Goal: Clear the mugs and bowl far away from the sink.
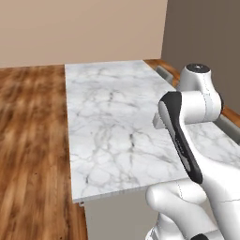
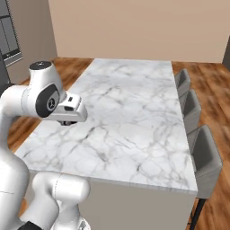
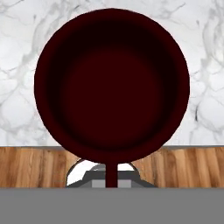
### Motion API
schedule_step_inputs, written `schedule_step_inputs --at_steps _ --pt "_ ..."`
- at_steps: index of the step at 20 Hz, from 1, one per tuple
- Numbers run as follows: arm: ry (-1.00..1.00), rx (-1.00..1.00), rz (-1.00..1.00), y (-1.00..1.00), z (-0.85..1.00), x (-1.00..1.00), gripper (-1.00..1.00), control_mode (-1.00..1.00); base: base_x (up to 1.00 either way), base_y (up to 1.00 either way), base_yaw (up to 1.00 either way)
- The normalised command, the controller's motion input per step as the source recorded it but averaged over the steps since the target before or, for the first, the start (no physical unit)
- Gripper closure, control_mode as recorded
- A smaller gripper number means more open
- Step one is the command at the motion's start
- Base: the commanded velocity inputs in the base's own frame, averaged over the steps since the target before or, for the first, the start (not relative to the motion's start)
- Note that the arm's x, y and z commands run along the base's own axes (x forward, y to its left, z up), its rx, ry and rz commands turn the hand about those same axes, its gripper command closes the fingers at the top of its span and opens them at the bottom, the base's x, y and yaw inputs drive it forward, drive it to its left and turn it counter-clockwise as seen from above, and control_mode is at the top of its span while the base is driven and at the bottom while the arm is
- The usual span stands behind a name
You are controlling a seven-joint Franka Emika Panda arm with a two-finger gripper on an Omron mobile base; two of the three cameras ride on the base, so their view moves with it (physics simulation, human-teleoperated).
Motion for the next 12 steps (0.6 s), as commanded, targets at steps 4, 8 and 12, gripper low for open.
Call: schedule_step_inputs --at_steps 4,8,12 --pt "0.0 0.0 0.03 -0.01 -0.37 0.73 1.0 -1.0 0.0 0.0 0.0" --pt "0.0 0.0 0.05 -0.03 -0.47 0.72 1.0 -1.0 0.0 0.0 0.0" --pt "0.0 0.0 0.05 -0.07 -0.44 0.66 1.0 -1.0 0.0 0.0 0.0"
